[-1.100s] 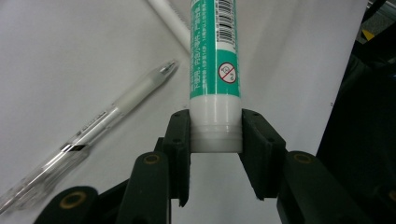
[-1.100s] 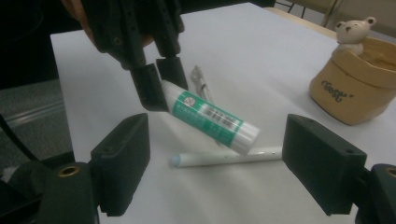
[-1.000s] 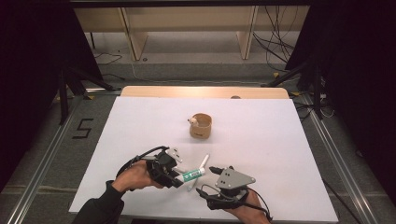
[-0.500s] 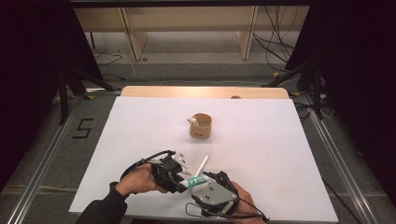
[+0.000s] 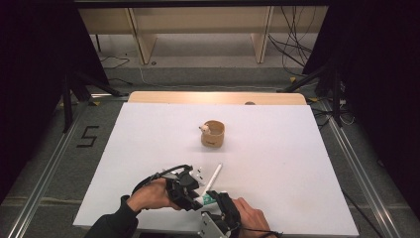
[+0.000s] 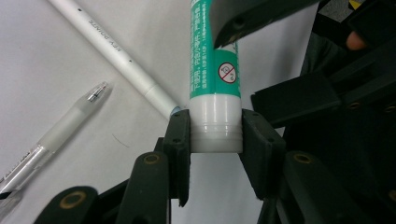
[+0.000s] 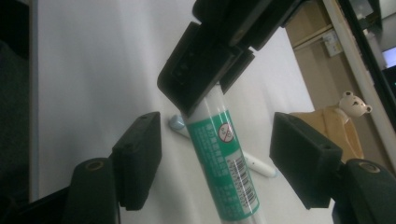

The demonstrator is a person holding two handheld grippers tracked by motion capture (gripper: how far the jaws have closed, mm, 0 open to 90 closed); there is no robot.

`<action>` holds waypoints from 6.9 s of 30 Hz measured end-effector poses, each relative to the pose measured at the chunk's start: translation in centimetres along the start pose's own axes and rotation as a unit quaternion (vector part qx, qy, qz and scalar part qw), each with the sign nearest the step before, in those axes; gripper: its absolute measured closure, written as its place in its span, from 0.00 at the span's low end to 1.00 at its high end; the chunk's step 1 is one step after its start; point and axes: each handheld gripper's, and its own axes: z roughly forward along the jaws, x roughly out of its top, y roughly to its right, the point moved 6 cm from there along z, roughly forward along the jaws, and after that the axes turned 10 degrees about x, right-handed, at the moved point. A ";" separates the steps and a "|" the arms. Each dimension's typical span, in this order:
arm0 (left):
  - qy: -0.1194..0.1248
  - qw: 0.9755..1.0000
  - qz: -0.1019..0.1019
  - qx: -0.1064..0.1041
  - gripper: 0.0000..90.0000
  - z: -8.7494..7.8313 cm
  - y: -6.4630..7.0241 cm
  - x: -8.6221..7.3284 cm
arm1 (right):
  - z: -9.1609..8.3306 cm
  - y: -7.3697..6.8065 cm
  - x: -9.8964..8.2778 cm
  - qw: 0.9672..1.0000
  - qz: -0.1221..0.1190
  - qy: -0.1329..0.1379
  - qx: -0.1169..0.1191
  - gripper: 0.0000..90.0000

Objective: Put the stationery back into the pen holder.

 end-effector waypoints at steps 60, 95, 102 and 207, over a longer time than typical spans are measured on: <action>0.021 0.999 -0.024 0.016 0.42 -1.8 -1.0 -0.5 | 0.9 -0.9 -1.2 0.986 -0.120 -0.088 -0.077 0.73; 0.228 0.940 -0.187 0.172 0.23 -1.5 -7.2 -5.5 | -1.4 9.4 -5.4 0.971 0.222 0.065 -0.059 0.73; 0.258 0.927 -0.199 0.185 0.22 -1.7 -7.0 -6.3 | -0.7 12.4 -5.1 0.934 0.328 0.140 -0.025 0.73; 0.315 0.896 -0.235 0.204 0.18 -2.2 -6.3 -8.6 | 11.2 24.3 -4.8 0.824 0.544 0.159 -0.002 0.57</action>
